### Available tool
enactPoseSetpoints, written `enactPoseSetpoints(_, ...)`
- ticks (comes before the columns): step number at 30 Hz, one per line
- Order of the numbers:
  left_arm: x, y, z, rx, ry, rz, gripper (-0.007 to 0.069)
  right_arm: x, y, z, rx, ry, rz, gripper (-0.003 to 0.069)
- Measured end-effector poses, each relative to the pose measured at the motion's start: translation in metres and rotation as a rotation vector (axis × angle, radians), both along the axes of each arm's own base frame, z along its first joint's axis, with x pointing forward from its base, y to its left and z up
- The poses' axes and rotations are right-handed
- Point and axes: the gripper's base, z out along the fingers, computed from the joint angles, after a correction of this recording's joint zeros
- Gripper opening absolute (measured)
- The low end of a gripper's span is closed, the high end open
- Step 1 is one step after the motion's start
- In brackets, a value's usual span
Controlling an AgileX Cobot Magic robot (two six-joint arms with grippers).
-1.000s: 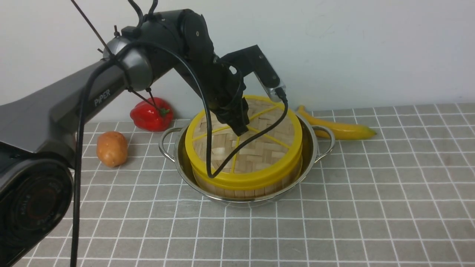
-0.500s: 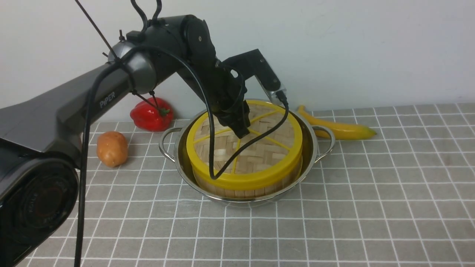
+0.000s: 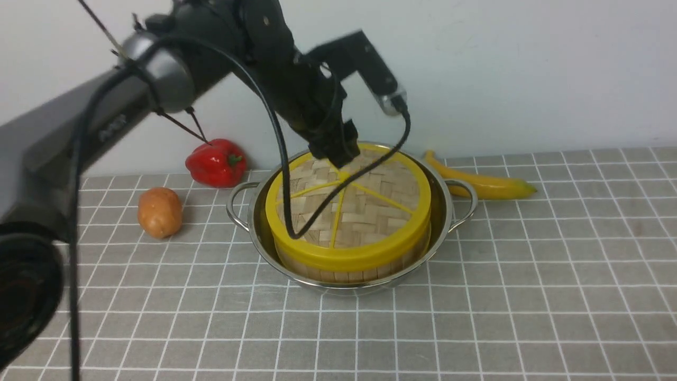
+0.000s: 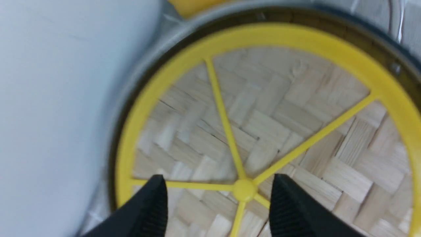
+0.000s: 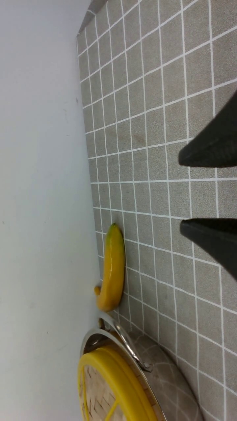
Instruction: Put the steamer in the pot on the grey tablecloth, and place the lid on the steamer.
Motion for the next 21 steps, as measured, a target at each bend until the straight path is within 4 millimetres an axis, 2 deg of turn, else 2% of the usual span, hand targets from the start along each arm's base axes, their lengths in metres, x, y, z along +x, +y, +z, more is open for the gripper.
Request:
enactPoseSetpoints(2, -0.007, 0.003, 0.019, -0.028, -0.035, 0.019, 0.0395, 0.0, 0.0, 0.0, 0.0, 0.0, 0.0, 0.024)
enactPoseSetpoints(5, -0.025, 0.01, 0.059, -0.11, -0.09, 0.086, 0.0398, 0.0, 0.0, 0.0, 0.0, 0.0, 0.0, 0.024)
enactPoseSetpoints(8, -0.039, 0.016, 0.087, -0.168, -0.132, 0.124, 0.0398, 0.0, 0.0, 0.0, 0.0, 0.0, 0.0, 0.024)
enactPoseSetpoints(12, -0.044, 0.018, 0.095, -0.186, -0.149, 0.133, 0.0398, 0.0, 0.0, 0.0, 0.0, 0.0, 0.0, 0.024)
enactPoseSetpoints(21, -0.043, 0.018, 0.094, -0.185, -0.154, 0.136, 0.0398, 0.0, 0.0, 0.0, 0.0, 0.0, 0.0, 0.024)
